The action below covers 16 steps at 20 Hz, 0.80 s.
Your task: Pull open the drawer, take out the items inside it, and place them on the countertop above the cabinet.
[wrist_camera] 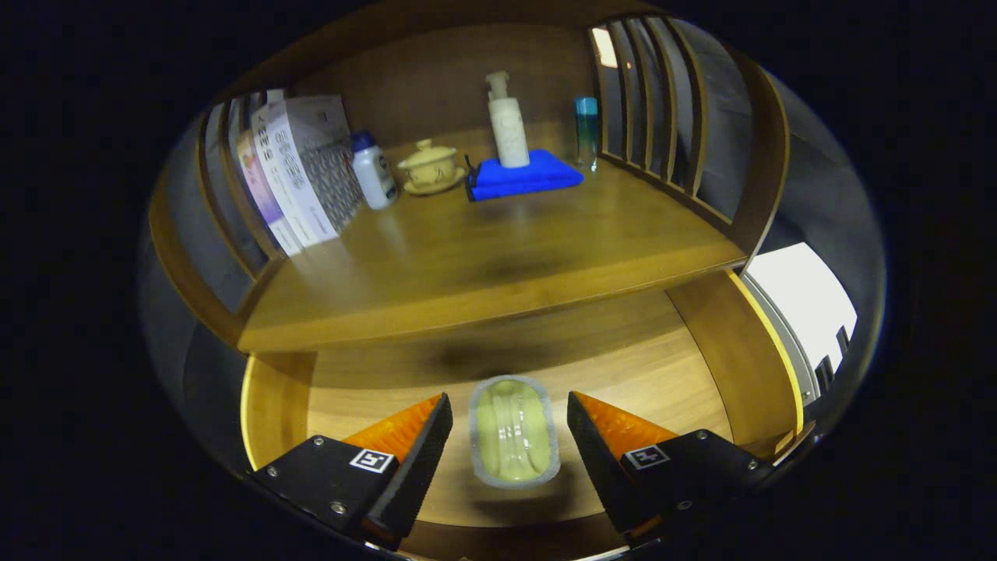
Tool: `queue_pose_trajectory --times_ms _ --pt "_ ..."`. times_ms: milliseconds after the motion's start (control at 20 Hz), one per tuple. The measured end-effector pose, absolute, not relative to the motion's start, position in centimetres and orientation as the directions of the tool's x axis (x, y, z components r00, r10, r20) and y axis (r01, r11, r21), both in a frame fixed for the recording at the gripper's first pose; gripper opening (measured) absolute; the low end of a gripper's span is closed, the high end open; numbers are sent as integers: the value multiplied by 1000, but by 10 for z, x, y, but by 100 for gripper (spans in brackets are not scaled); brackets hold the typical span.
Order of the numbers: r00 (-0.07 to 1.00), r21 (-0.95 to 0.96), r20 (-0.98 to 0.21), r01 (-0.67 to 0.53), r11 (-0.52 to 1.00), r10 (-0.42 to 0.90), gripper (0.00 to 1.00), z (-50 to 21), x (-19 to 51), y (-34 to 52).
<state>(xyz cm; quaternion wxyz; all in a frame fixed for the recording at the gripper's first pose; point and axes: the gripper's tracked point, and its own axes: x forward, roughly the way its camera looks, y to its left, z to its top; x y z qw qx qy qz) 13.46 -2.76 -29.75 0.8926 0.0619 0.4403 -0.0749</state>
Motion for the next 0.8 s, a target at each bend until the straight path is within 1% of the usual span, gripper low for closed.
queue_pose_trajectory --times_ms 150,300,350,400,450,500,550,700,800 --pt "527 -11 -846 142 990 -85 85 -318 129 -26" --pt "456 -107 -881 71 992 -128 71 -333 119 -29" --pt "446 -125 -885 45 991 -132 69 -336 118 -27" --pt "436 -135 -890 25 991 -132 63 -341 116 -24" --pt "439 -130 -890 11 991 -122 59 -344 116 -21" --pt "447 -105 -889 7 994 -97 51 -346 117 -15" --pt "455 -105 -885 15 994 -101 46 -343 118 -16" --pt "474 -79 -876 41 996 -89 21 -343 114 -17" --pt "502 -62 -860 71 996 -89 16 -341 112 -19"
